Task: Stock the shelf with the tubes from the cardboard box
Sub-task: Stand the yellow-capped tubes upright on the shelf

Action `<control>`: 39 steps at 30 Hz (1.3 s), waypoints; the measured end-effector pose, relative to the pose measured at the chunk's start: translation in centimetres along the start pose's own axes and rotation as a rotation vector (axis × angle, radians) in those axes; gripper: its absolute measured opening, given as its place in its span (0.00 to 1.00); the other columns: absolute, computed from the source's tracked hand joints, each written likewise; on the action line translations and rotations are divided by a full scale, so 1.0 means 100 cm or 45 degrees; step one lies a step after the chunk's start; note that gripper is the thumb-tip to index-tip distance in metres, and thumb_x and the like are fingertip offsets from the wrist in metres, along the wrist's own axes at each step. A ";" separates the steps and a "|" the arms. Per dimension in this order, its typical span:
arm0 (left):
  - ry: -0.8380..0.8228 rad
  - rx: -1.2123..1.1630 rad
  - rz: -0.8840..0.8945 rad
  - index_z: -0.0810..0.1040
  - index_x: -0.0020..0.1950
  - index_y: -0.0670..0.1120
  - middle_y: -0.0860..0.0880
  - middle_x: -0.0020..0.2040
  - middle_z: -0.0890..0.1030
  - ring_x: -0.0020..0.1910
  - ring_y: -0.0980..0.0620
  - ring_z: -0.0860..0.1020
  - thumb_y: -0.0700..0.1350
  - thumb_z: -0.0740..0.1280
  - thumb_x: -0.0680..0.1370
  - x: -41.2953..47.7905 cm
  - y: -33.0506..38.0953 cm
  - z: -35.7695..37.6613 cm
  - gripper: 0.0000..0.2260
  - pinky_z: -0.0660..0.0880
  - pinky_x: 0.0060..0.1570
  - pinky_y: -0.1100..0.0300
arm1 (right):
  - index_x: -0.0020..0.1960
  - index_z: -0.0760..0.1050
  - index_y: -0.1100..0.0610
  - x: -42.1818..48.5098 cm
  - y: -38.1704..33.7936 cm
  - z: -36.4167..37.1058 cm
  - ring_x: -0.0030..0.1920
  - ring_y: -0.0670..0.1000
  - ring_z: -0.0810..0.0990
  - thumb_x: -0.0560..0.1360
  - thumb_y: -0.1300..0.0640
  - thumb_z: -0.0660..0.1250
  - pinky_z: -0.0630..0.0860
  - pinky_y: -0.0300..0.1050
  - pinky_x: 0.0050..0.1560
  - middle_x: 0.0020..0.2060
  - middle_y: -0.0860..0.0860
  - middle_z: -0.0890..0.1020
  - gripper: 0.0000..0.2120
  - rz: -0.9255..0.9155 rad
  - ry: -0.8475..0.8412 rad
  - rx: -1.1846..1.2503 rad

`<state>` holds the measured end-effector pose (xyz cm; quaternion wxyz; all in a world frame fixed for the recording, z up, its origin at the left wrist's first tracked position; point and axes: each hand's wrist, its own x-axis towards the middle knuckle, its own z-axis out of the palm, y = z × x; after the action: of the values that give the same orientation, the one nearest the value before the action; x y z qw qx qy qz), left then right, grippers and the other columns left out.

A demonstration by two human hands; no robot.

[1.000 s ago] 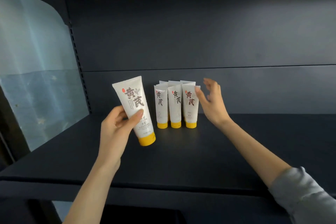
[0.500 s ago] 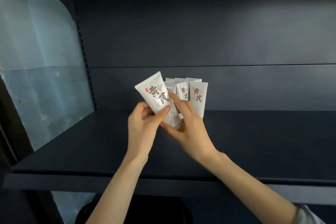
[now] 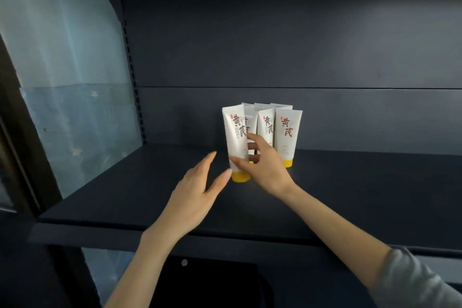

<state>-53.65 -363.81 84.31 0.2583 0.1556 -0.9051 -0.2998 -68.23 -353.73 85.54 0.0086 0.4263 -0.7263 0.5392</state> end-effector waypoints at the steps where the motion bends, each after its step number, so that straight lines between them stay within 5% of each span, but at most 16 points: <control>1: -0.033 0.148 -0.022 0.53 0.77 0.55 0.55 0.76 0.60 0.74 0.56 0.59 0.68 0.50 0.73 -0.004 -0.005 -0.001 0.35 0.58 0.70 0.55 | 0.71 0.63 0.51 0.007 0.002 0.002 0.53 0.45 0.76 0.73 0.53 0.72 0.74 0.26 0.38 0.61 0.47 0.75 0.30 0.030 0.007 -0.007; 6: -0.129 0.463 -0.078 0.41 0.77 0.54 0.54 0.79 0.49 0.77 0.57 0.49 0.69 0.42 0.72 -0.018 -0.023 -0.004 0.37 0.50 0.74 0.55 | 0.70 0.61 0.54 0.031 0.015 0.011 0.61 0.53 0.75 0.73 0.56 0.72 0.75 0.41 0.53 0.64 0.52 0.73 0.30 0.089 0.033 -0.072; 14: -0.064 0.621 -0.104 0.39 0.77 0.55 0.54 0.79 0.47 0.77 0.56 0.48 0.70 0.37 0.69 -0.026 -0.036 -0.012 0.39 0.48 0.74 0.55 | 0.67 0.60 0.54 0.038 0.041 0.015 0.66 0.54 0.72 0.73 0.58 0.71 0.74 0.47 0.60 0.66 0.52 0.71 0.28 0.195 0.099 -0.078; 26: -0.048 0.562 -0.059 0.41 0.77 0.55 0.55 0.78 0.51 0.76 0.57 0.51 0.70 0.38 0.70 -0.024 -0.031 -0.015 0.38 0.49 0.74 0.54 | 0.66 0.61 0.55 0.040 0.044 0.020 0.67 0.54 0.72 0.73 0.56 0.72 0.73 0.49 0.62 0.66 0.52 0.72 0.28 0.254 0.161 -0.117; 31: -0.052 0.541 0.005 0.43 0.78 0.55 0.55 0.78 0.52 0.76 0.57 0.52 0.70 0.39 0.71 -0.024 -0.029 -0.016 0.37 0.50 0.74 0.54 | 0.66 0.61 0.56 0.030 0.039 0.002 0.58 0.52 0.75 0.74 0.49 0.69 0.74 0.43 0.52 0.57 0.50 0.72 0.27 0.261 0.177 -0.148; 39: -0.065 0.609 0.133 0.48 0.78 0.52 0.52 0.78 0.57 0.76 0.53 0.56 0.65 0.45 0.77 -0.007 -0.023 -0.013 0.33 0.53 0.74 0.50 | 0.73 0.60 0.52 -0.032 0.023 -0.065 0.65 0.53 0.71 0.77 0.35 0.54 0.68 0.52 0.55 0.70 0.50 0.67 0.31 0.233 0.178 -0.840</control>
<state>-52.04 -365.85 83.48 0.2062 0.1576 -0.9634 -0.0669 -70.59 -346.53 84.98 0.1473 0.2958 -0.8943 0.3017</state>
